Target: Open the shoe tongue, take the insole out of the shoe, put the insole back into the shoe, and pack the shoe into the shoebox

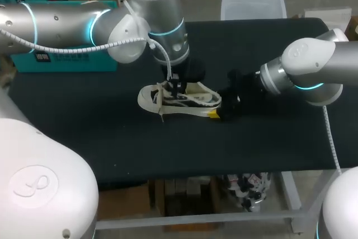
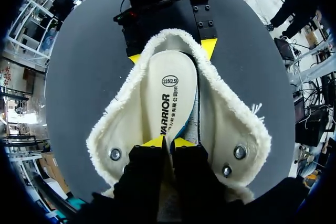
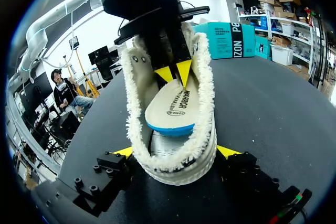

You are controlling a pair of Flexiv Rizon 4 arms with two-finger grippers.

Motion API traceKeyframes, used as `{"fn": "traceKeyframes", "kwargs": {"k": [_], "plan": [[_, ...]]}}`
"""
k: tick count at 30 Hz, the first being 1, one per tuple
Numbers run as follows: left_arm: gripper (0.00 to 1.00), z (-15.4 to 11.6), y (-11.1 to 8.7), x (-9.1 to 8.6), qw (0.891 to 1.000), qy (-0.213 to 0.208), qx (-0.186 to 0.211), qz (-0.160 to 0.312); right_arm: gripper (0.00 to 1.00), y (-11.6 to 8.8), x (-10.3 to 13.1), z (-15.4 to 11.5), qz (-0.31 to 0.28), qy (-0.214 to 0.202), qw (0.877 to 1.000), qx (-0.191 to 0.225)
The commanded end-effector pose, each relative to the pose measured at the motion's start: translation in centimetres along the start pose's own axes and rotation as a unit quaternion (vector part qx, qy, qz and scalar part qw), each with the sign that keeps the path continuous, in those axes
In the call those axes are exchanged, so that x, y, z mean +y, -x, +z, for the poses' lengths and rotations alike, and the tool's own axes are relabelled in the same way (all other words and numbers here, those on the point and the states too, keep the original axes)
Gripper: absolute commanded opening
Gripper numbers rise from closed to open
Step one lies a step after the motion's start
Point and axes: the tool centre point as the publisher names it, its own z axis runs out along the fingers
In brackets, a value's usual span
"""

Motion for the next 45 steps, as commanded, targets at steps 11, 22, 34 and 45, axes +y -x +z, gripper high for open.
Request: {"fn": "traceKeyframes", "kwargs": {"k": [11,22,34,45], "plan": [[0.0,-2.7,1.7,-1.1,0.999,-0.035,0.013,0.006,0.0,-0.1,-1.2,0.9,-0.001,0.001,1.0,0.005],[0.0,-5.3,1.5,-1.7,0.99,-0.124,0.052,0.049,0.0,-0.1,-1.2,0.9,-0.001,0.001,1.0,0.005],[0.0,-9.3,1.0,-4.0,0.97,-0.214,0.061,0.102,0.0,-0.1,-1.2,0.9,-0.001,0.001,1.0,0.005],[0.0,-12.8,0.6,-6.0,0.94,-0.303,0.062,0.145,0.0,-0.1,-1.2,0.9,-0.001,0.001,1.0,0.005]]}}
